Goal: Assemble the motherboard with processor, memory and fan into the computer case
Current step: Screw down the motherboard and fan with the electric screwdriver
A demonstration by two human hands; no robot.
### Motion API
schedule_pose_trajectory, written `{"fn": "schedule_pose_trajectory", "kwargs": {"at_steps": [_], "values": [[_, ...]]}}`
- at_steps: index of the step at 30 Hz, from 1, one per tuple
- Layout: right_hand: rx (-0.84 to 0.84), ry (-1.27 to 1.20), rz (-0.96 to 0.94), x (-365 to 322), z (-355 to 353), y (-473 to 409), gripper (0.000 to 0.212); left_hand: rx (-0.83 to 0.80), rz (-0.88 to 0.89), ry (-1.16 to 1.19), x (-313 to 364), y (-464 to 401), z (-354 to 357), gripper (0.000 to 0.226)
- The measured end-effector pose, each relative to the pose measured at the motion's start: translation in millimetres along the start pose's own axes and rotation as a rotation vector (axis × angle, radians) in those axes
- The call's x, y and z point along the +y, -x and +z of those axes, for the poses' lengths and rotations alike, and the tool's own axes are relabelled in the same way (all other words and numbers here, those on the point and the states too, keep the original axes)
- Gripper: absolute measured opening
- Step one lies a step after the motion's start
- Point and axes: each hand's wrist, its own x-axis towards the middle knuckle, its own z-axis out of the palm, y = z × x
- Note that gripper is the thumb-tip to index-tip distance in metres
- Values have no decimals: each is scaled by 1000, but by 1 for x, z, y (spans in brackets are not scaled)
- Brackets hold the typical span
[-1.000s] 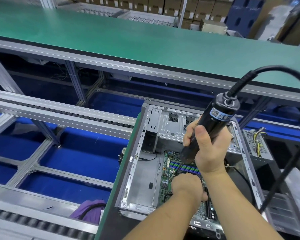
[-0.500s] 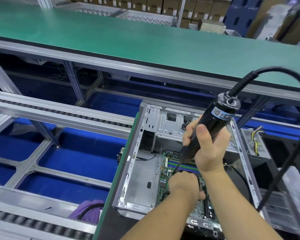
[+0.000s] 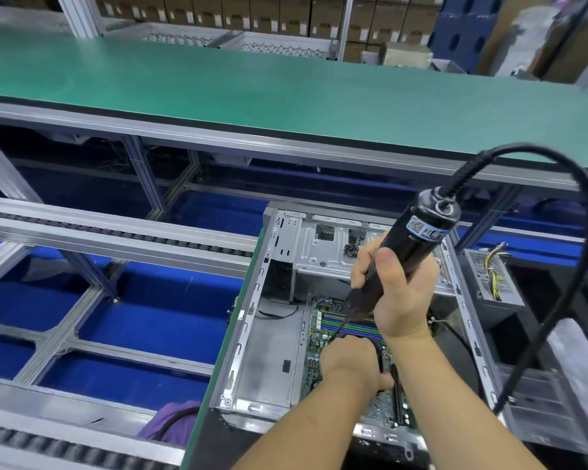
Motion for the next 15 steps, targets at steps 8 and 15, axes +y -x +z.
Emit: {"fn": "schedule_pose_trajectory", "kwargs": {"at_steps": [8,15], "values": [[9,35,63,-11,1,2,44,24,42,-63,2,5,0,18],[72,9,46,-21,-1,0,39,25,3,-43,2,6,1,21]]}}
